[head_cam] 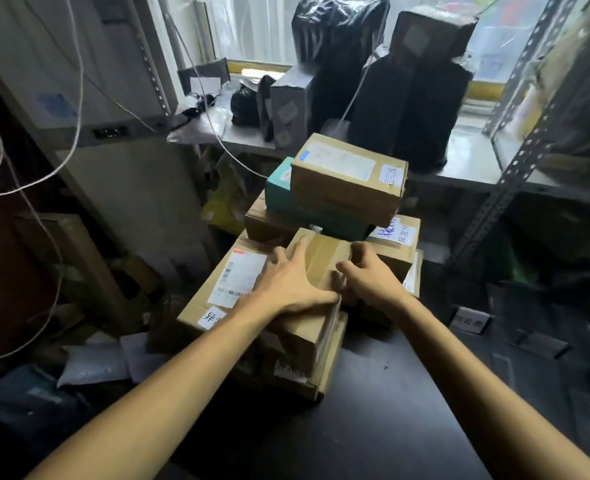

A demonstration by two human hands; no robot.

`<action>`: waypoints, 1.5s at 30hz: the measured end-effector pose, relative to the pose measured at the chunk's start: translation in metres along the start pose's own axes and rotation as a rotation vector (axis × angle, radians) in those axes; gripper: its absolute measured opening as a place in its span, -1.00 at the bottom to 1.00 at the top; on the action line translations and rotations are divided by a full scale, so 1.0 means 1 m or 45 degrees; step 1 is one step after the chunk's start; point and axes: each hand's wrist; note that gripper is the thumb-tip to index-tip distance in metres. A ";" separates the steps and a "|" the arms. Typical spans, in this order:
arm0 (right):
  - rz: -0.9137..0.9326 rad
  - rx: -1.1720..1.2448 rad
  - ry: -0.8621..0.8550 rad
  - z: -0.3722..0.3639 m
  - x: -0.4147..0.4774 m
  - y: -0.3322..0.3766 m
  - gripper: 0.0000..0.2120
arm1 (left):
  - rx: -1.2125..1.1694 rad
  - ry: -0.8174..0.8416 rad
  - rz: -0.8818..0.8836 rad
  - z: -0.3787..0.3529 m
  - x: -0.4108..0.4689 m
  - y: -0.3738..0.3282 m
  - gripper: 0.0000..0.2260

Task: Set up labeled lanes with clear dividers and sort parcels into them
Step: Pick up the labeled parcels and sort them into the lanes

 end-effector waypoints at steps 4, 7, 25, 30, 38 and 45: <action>-0.082 0.233 -0.040 -0.003 -0.008 0.005 -0.55 | -0.059 0.027 -0.012 0.015 0.003 0.003 0.00; -0.048 0.177 -0.182 -0.001 -0.017 0.003 -0.69 | -0.211 0.111 -0.037 0.034 0.005 0.006 -0.02; -0.172 0.966 -0.524 0.041 -0.098 0.007 -0.43 | -1.456 0.722 -0.575 0.049 -0.019 -0.014 -0.16; -0.051 1.182 -0.518 0.065 -0.138 0.003 -0.40 | -1.525 0.819 -0.735 0.024 -0.026 -0.047 -0.29; 0.043 1.195 -0.746 0.115 -0.210 -0.021 -0.49 | -1.337 0.762 -0.480 -0.029 -0.034 -0.107 -0.44; 0.010 1.237 -0.848 0.149 -0.273 -0.058 -0.53 | -1.091 0.776 -0.552 -0.076 -0.070 -0.150 -0.56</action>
Point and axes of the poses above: each hand's wrist, its own x-axis towards the middle knuckle, its own z-axis out of the back of the hand, y = z × x, and after that the axes turned 2 degrees about x, right-handed
